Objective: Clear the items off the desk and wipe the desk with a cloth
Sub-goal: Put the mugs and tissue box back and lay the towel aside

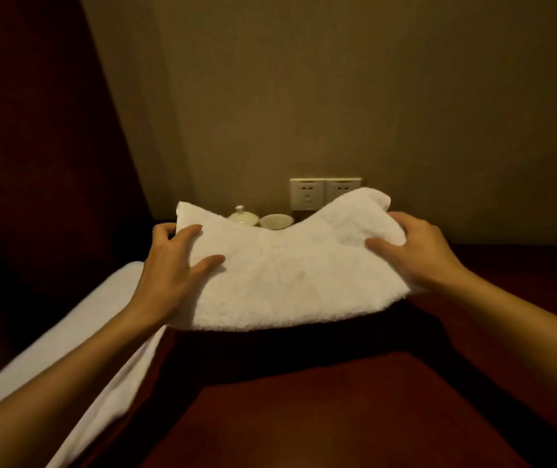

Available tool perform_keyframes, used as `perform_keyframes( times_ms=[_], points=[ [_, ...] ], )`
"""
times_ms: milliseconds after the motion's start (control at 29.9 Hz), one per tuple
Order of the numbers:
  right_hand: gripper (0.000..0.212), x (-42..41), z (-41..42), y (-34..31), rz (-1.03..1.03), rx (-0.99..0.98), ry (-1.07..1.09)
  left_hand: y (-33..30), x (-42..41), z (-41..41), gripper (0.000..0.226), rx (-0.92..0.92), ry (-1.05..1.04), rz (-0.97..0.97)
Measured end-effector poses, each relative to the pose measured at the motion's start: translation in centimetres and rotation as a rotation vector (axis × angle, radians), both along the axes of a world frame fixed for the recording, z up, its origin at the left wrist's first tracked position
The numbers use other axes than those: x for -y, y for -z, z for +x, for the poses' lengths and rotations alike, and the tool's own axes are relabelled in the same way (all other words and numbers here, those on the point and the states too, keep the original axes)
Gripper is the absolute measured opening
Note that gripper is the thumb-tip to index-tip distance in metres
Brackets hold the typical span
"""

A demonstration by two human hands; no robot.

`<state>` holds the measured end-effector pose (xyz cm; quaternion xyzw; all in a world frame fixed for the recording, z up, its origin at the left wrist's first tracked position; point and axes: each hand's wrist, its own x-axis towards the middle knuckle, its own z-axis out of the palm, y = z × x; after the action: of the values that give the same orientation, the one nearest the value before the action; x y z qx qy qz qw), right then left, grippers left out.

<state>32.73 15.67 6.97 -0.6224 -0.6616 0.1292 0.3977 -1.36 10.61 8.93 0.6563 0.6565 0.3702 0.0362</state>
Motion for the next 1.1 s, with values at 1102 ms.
perform_keyframes(
  times_ms=[1102],
  points=[
    [0.052,-14.0,-39.9,3.0,-0.026,0.488,-0.769,8.5,14.5,-19.5,0.079,0.140,-0.477,-0.029]
  ],
)
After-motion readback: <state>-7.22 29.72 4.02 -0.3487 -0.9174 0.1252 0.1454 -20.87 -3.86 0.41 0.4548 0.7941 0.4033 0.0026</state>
